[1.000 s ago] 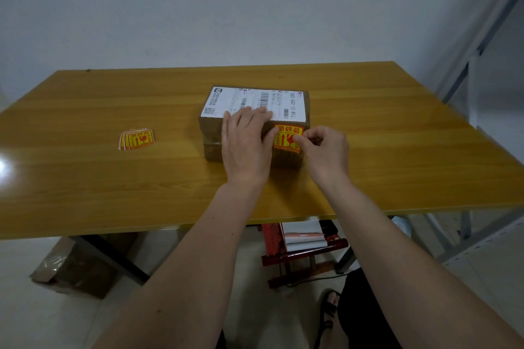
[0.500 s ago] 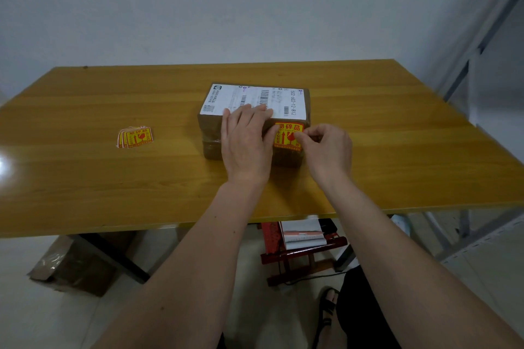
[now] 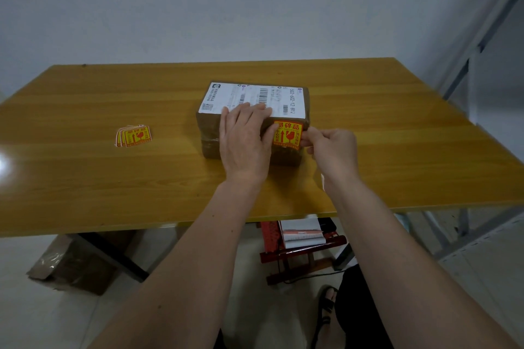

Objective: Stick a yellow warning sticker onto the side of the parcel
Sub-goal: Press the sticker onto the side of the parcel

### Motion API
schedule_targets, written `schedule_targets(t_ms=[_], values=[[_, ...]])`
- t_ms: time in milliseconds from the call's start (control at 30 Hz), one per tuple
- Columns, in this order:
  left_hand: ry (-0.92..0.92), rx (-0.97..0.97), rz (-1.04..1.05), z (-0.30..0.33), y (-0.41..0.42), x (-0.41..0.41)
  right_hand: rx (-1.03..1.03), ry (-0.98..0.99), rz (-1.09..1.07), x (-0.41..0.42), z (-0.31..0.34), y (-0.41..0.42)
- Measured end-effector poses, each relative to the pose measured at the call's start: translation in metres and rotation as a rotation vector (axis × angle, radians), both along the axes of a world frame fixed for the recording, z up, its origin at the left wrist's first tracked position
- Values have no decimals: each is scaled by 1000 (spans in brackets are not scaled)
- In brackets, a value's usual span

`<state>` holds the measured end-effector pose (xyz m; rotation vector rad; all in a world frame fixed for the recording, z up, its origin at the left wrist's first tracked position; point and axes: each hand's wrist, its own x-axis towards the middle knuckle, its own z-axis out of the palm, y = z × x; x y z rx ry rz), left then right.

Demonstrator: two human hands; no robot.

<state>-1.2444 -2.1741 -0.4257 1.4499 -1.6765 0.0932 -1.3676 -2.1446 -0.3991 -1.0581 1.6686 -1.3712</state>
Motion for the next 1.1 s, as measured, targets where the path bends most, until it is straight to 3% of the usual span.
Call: schedule_targets(t_ms=[200,367,467,600,900,1100], values=[[6,4,3,1,0,-1,16,-20,-32,-3,3,7],[16,21,5,2,1,-1,-91,280,-91,-2,-1,4],[16,16,-4,2,2,-1,-200,474,5,2,1,-4],[12,8,-4,1,2,0,-182,621,69,0,1,-19],[14,-6,-9,0,1,0,-215,545,250,-30,3,-30],[-11,-7,-22,-2,0,2,-271,571,230,-26,-6,-32]])
